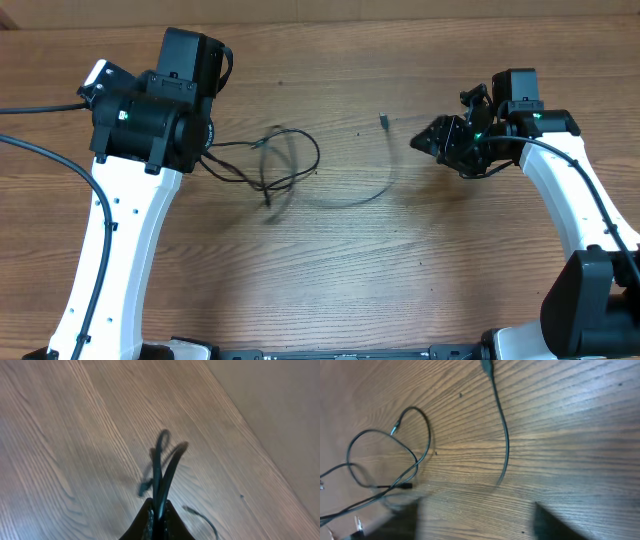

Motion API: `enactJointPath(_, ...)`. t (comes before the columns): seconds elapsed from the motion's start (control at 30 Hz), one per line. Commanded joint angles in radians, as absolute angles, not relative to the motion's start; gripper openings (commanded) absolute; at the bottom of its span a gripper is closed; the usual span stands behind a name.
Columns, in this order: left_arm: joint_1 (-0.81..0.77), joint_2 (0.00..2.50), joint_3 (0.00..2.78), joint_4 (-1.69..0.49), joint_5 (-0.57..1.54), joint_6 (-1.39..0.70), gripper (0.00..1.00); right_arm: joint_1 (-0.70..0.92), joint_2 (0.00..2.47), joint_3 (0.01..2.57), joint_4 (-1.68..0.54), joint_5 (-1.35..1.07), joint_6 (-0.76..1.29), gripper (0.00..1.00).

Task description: Untangle cables

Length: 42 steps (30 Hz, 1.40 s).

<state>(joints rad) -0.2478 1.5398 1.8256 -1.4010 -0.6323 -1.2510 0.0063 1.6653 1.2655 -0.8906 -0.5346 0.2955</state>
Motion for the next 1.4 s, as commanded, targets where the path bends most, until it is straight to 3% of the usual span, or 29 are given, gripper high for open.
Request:
enactJointPath(0.0,-0.241,1.537,1.835,-1.378,-0.578,-1.251,0.04,0.000,1.670,1.262,-0.898,-0.525,0.289,0.94)
enactJointPath(0.33,-0.242,1.537,1.835,-1.208,-0.368,-0.897,0.05,-0.001,1.670,1.262,-0.904,-0.524,0.280,0.99)
enactJointPath(0.5,-0.242,1.537,1.835,-1.104,-0.134,-0.639,0.39,-0.001,1.670,1.262,-0.903,-0.524,0.257,1.00)
enactJointPath(0.63,-0.242,1.537,1.835,-1.088,-0.027,-0.601,0.73,-0.001,1.670,1.262,-0.903,-0.524,0.257,1.00)
enactJointPath(0.8,-0.242,1.537,1.834,-1.101,-0.040,-0.601,0.94,-0.001,1.670,1.262,-0.904,-0.524,0.257,1.00)
enactJointPath(0.9,-0.242,1.541,1.834,-1.156,-0.205,-0.602,1.00,-0.001,1.670,1.262,-0.904,-0.524,0.257,1.00)
enactJointPath(1.03,-0.240,1.570,1.834,-1.229,-0.360,-0.637,1.00,0.000,1.670,1.262,-0.901,-0.524,0.257,1.00)
enactJointPath(1.37,-0.233,1.779,1.834,-1.271,-0.377,-0.739,1.00,0.000,1.670,1.262,-0.900,-0.524,0.245,1.00)
